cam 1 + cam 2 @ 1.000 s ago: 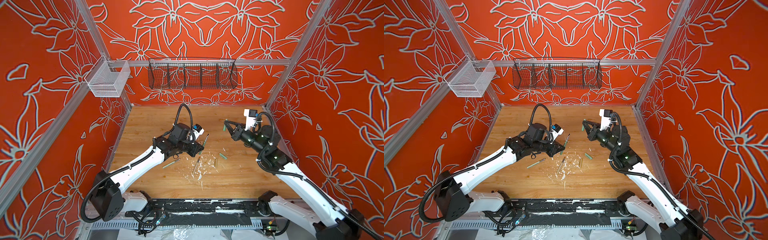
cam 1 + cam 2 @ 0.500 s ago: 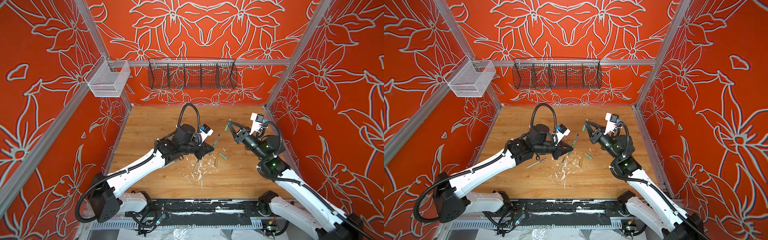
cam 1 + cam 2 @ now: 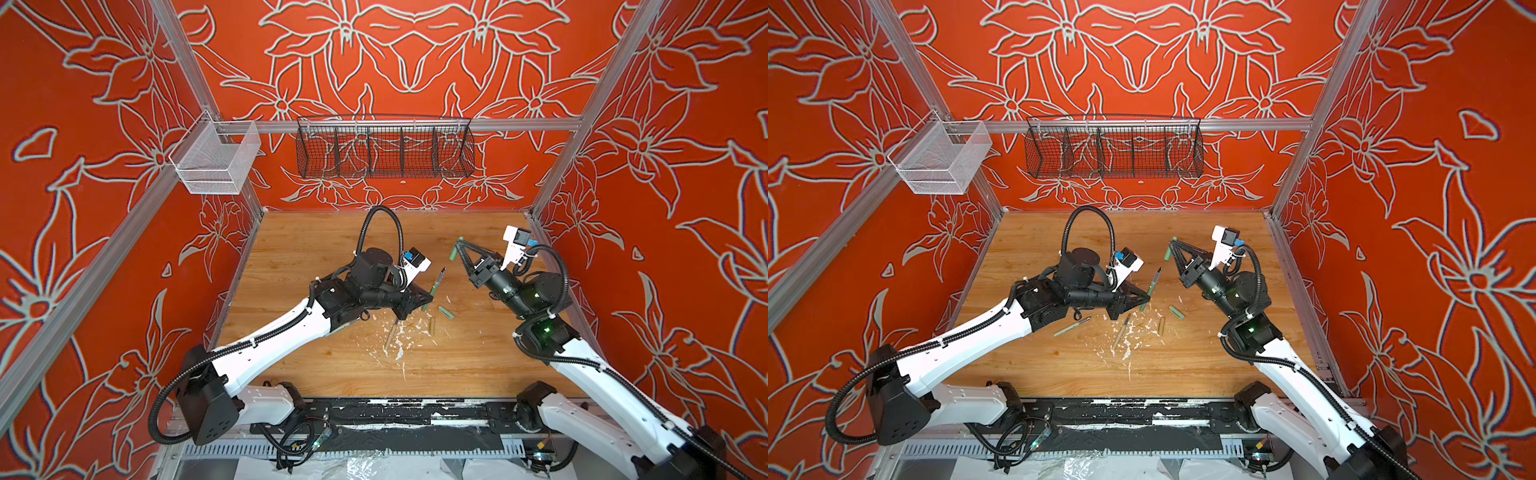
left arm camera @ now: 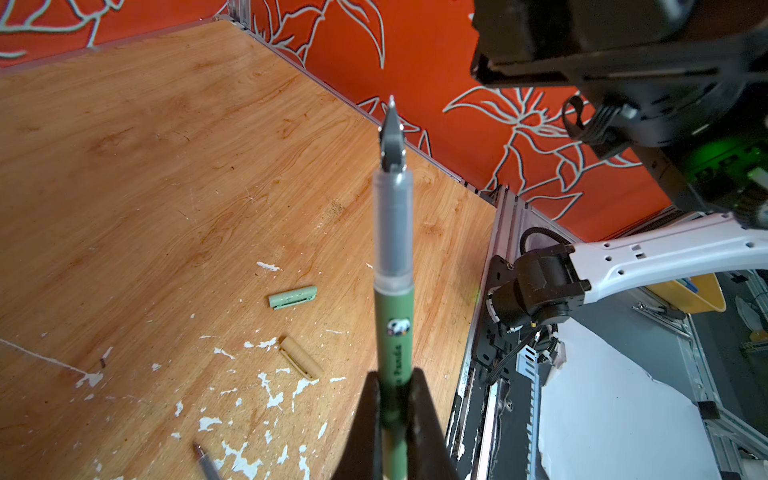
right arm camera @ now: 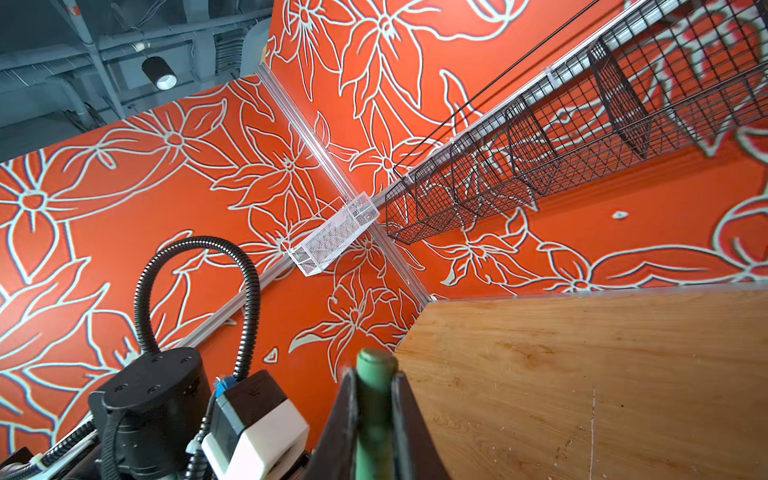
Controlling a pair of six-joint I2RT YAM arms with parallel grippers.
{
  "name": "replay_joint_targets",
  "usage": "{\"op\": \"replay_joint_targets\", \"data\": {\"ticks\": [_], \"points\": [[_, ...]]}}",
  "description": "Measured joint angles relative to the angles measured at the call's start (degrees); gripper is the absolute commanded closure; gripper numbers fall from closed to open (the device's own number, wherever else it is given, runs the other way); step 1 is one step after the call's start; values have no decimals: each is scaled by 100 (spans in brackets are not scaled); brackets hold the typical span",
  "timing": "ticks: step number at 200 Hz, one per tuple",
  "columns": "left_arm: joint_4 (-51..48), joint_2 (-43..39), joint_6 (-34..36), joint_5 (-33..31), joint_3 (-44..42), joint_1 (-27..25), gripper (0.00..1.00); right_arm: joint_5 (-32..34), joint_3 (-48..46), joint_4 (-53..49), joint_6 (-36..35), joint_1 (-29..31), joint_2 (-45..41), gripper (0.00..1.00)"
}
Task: Insert the pens into the pen caps
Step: 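Raise the pen and cap, bringing both grippers toward each other, then align the cap opening above the pen nib with the right gripper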
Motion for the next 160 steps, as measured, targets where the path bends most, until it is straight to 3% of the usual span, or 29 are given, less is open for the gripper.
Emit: {"op": "replay_joint_targets", "data": {"ticks": [160], "points": [[59, -15, 26, 22, 57, -33, 100, 11, -214, 22, 0, 42, -11, 100]]}}
